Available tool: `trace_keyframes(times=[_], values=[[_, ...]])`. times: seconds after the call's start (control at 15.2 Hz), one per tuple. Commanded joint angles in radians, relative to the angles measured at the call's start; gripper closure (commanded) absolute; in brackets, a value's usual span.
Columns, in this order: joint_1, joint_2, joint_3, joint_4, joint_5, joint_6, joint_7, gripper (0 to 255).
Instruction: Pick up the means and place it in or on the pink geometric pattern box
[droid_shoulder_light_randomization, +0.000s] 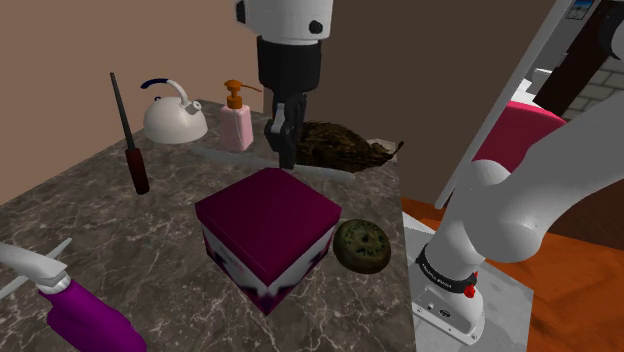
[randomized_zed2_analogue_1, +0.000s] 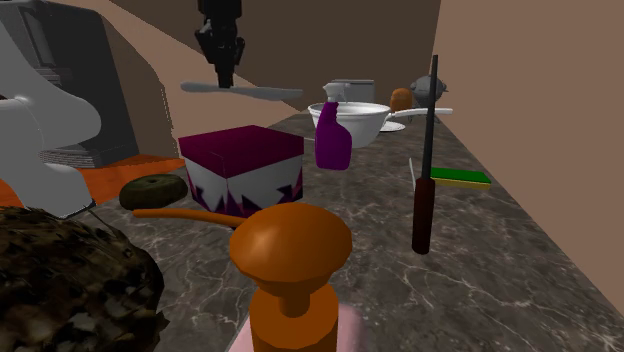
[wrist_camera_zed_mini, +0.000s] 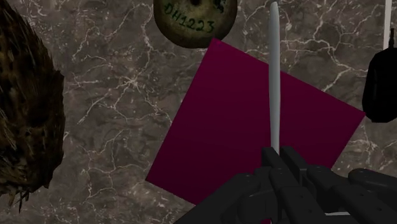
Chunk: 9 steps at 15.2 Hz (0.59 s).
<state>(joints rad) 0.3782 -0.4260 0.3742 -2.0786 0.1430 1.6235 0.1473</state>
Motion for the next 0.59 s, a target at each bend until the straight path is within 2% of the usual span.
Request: trace_keyframes(times=[0.0, 0.53], values=[[0.002, -0.004, 0.002, -0.030, 0.003, 0.026, -0.001, 255], [0.007, -0.007, 0.013, -0.139, 0.011, 0.133, -0.004, 255]])
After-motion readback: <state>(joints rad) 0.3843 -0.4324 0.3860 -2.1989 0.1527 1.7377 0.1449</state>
